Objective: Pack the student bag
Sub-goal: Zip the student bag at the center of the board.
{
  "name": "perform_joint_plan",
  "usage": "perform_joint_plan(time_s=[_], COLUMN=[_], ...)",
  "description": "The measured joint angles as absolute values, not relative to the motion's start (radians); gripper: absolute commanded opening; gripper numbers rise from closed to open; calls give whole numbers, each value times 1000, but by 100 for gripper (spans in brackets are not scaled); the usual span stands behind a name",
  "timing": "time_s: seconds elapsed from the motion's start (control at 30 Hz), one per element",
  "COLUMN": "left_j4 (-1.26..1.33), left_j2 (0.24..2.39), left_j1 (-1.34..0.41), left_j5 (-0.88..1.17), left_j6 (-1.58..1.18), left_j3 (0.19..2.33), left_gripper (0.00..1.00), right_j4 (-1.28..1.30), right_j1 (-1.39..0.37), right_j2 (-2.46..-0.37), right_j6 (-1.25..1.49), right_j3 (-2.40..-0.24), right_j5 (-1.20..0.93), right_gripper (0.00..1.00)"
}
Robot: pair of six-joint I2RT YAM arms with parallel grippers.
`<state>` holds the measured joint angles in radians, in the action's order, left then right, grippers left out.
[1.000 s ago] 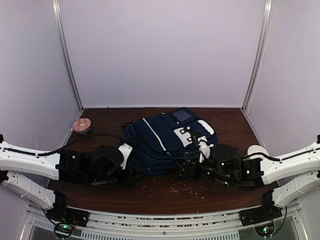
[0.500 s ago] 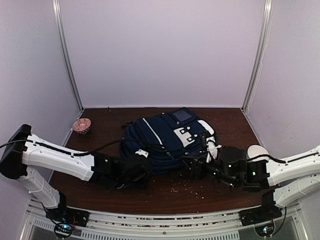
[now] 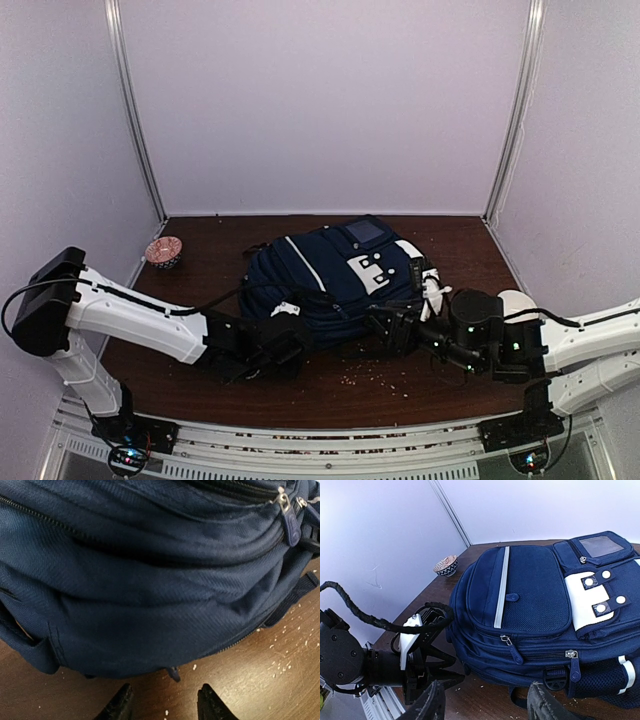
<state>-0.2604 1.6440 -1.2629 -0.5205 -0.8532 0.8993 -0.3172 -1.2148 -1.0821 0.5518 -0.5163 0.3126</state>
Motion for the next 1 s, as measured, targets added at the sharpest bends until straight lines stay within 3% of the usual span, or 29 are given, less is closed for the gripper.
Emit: perform_joint_plan(time_s=[0.47,0.73,1.0], left_j4=[-149,-115,-65], left_j2=[1658,1694,1694], left_j1=[-1243,-1223,-1216], left_j5=[-521,-516,-508], left_j6=[-847,-847,-841], left_j3=[875,852,824], left_gripper=[46,38,19], right_j4=[-316,-309,-308], right_j1=[-1215,-1215,-1215], right_j2=[-1055,-1048,-1047], right_j6=[554,554,554], right_j3=[-499,-498,-497], right_j5=[313,314,315], right_gripper=[56,56,56])
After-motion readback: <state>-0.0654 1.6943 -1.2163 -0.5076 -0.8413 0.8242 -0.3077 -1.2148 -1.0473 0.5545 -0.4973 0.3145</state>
